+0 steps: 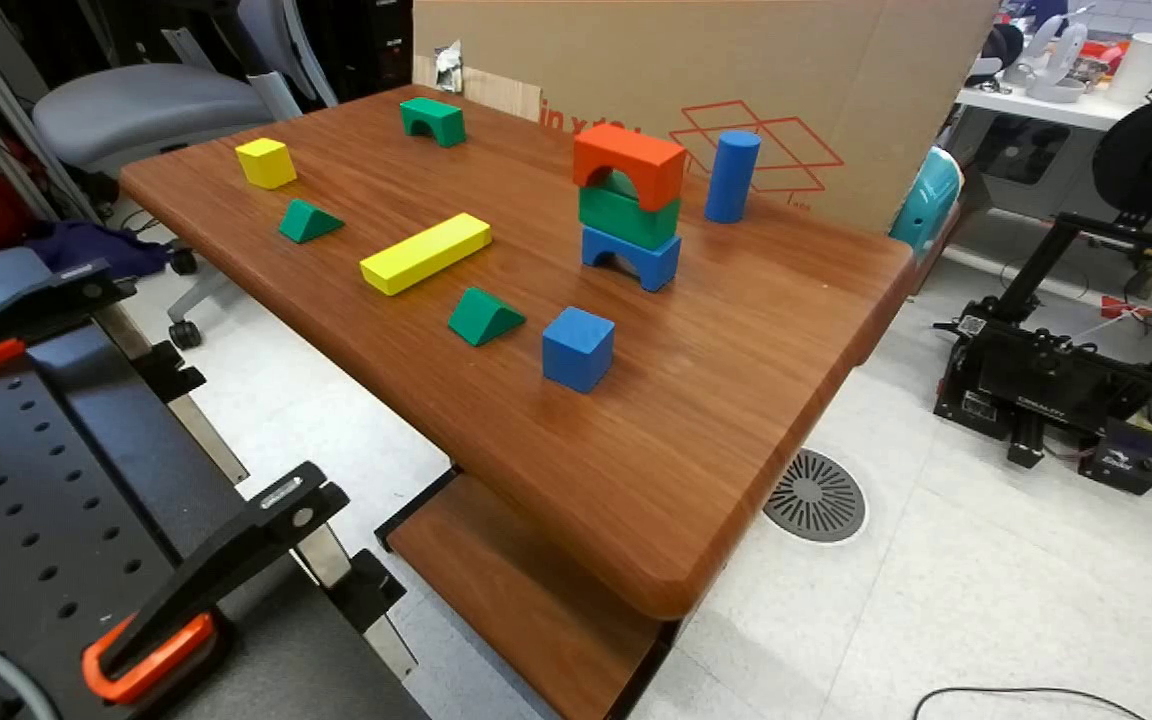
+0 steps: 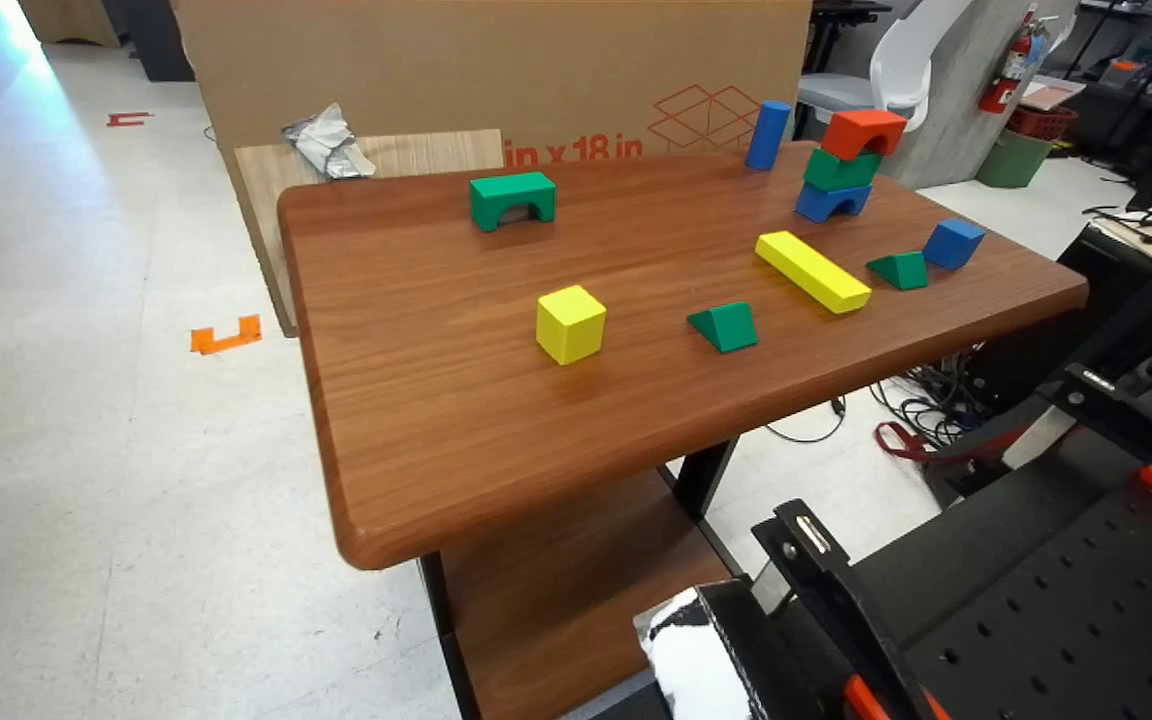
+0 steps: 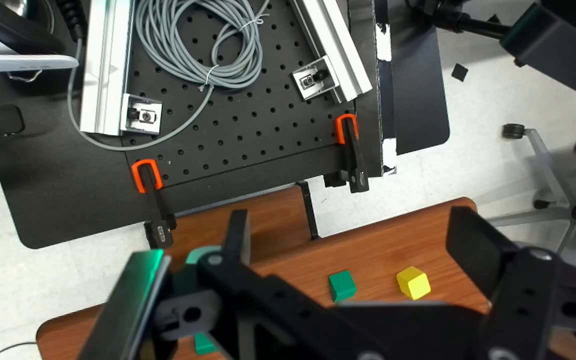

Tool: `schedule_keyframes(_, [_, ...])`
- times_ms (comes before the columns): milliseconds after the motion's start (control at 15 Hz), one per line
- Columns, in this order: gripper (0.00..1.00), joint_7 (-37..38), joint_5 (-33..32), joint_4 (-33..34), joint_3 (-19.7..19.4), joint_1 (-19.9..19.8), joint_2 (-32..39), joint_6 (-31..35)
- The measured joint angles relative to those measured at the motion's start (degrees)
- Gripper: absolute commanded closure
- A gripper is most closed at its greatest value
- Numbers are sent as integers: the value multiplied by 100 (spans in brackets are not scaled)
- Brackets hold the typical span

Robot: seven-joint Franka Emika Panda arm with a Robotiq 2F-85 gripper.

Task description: Remove the orange block from the top of the stack.

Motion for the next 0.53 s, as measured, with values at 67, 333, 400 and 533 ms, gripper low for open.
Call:
schedule_keyframes(67, [0, 0, 0, 0, 0, 0, 0, 0])
schedule_keyframes(333, [0, 0, 0, 0, 9, -5, 0, 0])
schedule_keyframes(400, [0, 0, 0, 0, 21, -14, 5, 0])
schedule_keyframes(533, [0, 7, 0, 8, 32, -47, 42, 58])
